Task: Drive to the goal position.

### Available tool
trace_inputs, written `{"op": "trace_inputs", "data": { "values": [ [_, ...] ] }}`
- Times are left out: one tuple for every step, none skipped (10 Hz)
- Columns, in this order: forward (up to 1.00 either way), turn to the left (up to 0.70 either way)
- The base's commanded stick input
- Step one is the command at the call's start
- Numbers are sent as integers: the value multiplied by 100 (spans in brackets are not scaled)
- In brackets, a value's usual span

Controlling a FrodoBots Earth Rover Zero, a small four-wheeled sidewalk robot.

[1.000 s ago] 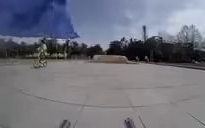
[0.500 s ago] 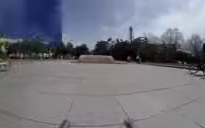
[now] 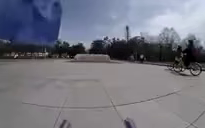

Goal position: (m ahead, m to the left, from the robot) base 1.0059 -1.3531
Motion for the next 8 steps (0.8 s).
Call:
{"op": "trace_inputs", "data": {
  "values": [
    [85, 0],
    [85, 0],
    [85, 0],
    [85, 0],
    [85, 0],
    [85, 0],
    [85, 0],
    [85, 0]
  ]
}}
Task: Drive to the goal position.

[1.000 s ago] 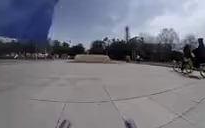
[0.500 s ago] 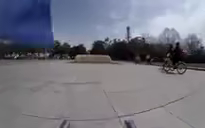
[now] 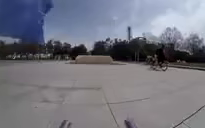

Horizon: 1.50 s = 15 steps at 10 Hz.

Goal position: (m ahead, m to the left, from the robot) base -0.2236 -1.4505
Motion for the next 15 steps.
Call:
{"op": "trace_inputs", "data": {
  "values": [
    [85, 0],
    [85, 0],
    [85, 0],
    [85, 0],
    [85, 0],
    [85, 0],
    [85, 0],
    [85, 0],
    [85, 0],
    [85, 0],
    [85, 0],
    [85, 0],
    [85, 0],
    [85, 0],
    [85, 0]
  ]
}}
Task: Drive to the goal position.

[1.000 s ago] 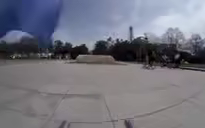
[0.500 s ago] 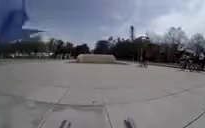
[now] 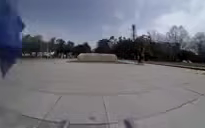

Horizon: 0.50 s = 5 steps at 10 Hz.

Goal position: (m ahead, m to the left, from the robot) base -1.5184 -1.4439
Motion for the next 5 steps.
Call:
{"op": "trace_inputs", "data": {
  "values": [
    [85, 0],
    [85, 0],
    [85, 0],
    [85, 0],
    [85, 0]
  ]
}}
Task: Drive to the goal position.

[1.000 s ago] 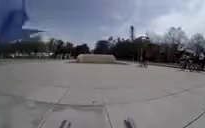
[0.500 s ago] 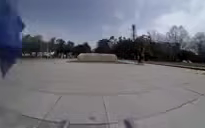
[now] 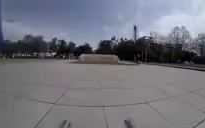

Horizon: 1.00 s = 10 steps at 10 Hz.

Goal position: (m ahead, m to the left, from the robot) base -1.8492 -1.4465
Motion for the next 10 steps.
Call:
{"op": "trace_inputs", "data": {
  "values": [
    [85, 0],
    [85, 0],
    [85, 0],
    [85, 0],
    [85, 0],
    [85, 0],
    [85, 0],
    [85, 0],
    [85, 0],
    [85, 0]
  ]
}}
